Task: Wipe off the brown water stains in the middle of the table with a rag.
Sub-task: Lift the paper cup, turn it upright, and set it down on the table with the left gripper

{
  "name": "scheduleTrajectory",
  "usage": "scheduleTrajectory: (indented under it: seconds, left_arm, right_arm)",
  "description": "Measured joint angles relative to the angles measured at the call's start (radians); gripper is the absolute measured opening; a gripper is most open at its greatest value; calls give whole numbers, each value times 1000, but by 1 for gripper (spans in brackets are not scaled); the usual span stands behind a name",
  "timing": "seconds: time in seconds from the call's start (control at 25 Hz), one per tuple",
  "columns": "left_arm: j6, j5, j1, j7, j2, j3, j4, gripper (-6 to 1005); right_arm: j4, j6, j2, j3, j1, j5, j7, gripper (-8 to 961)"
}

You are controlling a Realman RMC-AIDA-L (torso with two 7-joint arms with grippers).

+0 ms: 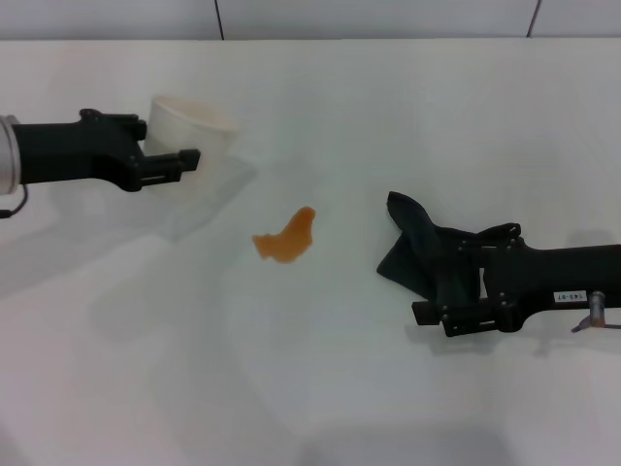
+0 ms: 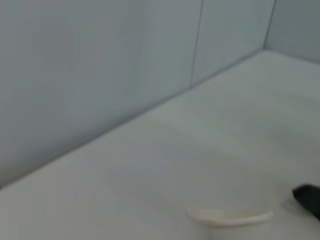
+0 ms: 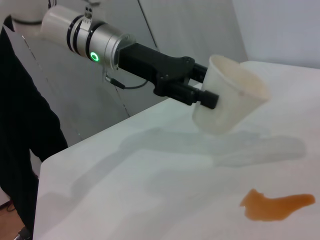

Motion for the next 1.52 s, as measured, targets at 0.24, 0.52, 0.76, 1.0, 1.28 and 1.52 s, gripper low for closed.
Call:
scheduleTrajectory:
  seconds: [0.24, 0.52, 0.76, 1.0, 1.28, 1.52]
  left_arm:
    - [-55, -94, 6, 136, -17, 1, -101, 554]
    - [-101, -139, 11, 255, -32, 4, -207, 554]
    - [-107, -176, 37, 304, -31, 6, -222, 555]
    - [-134, -174, 55, 298, -30, 6, -215, 555]
    - [-162, -169, 69, 303, -27, 9, -203, 556]
    - [-192, -132, 68, 305, -31, 12, -201, 558]
  right_arm:
    - [0, -5, -1, 0, 0, -5, 2, 856]
    - [2, -13, -2, -1, 0, -6, 12, 856]
    - [2, -14, -2, -7, -1, -14, 22, 856]
    - [1, -18, -2, -8, 1, -22, 31, 856]
    - [0, -20, -2, -9, 1, -22, 36, 856]
    - [0, -20, -2, -9, 6, -22, 40, 856]
